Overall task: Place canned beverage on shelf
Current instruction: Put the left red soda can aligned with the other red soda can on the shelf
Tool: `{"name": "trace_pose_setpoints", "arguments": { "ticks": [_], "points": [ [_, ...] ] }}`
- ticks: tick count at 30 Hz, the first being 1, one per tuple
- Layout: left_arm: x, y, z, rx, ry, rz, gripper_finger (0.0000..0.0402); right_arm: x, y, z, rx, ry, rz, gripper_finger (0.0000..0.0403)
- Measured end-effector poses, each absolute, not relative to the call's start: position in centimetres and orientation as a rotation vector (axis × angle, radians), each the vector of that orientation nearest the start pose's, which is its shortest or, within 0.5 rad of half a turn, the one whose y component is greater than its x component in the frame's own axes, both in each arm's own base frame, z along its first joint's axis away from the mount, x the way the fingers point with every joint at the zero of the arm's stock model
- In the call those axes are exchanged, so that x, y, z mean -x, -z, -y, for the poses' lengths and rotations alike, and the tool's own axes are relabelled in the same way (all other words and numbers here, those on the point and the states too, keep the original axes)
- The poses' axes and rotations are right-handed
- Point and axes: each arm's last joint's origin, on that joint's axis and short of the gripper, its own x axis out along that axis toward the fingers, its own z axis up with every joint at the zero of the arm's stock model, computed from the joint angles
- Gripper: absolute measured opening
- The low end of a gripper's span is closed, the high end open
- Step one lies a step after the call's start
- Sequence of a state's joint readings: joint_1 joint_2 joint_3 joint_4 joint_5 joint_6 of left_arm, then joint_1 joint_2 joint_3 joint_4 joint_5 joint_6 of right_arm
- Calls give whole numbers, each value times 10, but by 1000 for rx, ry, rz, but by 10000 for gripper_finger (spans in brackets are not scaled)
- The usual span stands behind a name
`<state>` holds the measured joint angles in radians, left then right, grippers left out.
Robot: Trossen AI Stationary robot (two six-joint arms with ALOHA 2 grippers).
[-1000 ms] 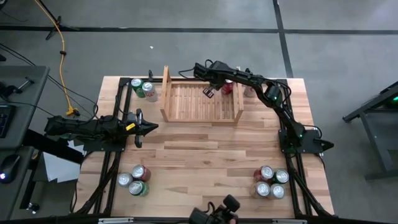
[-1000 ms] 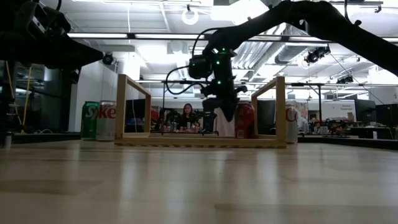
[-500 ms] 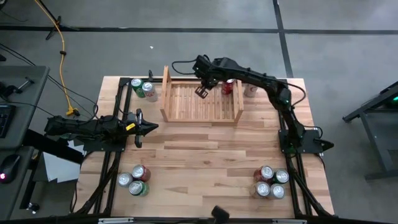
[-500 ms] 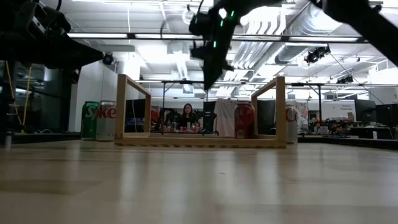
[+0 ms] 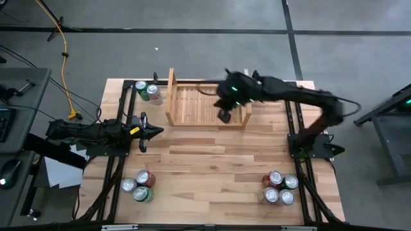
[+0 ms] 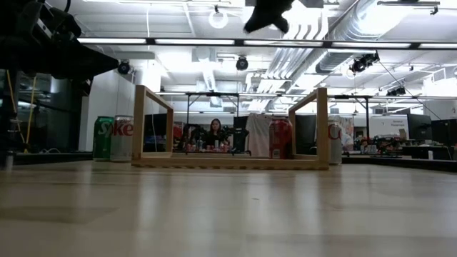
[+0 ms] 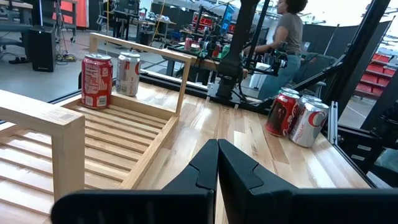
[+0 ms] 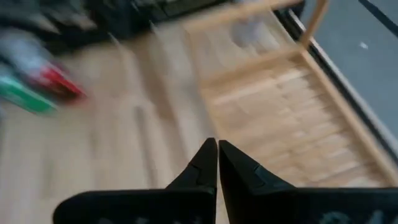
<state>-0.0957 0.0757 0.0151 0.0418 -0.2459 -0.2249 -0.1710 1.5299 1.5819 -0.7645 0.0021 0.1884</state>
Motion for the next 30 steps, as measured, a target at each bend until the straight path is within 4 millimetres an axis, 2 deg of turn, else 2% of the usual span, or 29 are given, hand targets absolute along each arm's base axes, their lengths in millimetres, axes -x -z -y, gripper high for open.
{"name": "trace_pose_setpoints", "arguments": {
  "ticks": [5, 9, 13, 16, 19, 23, 30],
  "points": [
    [-101, -171, 3, 267, -145, 49, 3, -271, -398, 16, -379, 160, -381, 0],
    [-100, -182, 3, 405, -121, 169, 3, -238, -417, -1, -405, 139, -147, 0],
    [-97, -196, 1, 448, -136, 321, 3, -216, -420, -7, -395, 145, -97, 0],
    [-93, -204, -2, 494, -210, 421, 3, -208, -422, -8, -393, 137, -92, 0],
    [-91, -220, -4, 593, -245, 445, 12, -206, -423, -7, -390, 136, -84, 0],
    [-92, -263, -3, 568, -241, 364, 59, -206, -421, -5, -323, 156, -105, 0],
    [-104, -361, 3, 449, -132, 30, 194, -205, -415, 8, -313, 234, -157, 0]
  ]
}}
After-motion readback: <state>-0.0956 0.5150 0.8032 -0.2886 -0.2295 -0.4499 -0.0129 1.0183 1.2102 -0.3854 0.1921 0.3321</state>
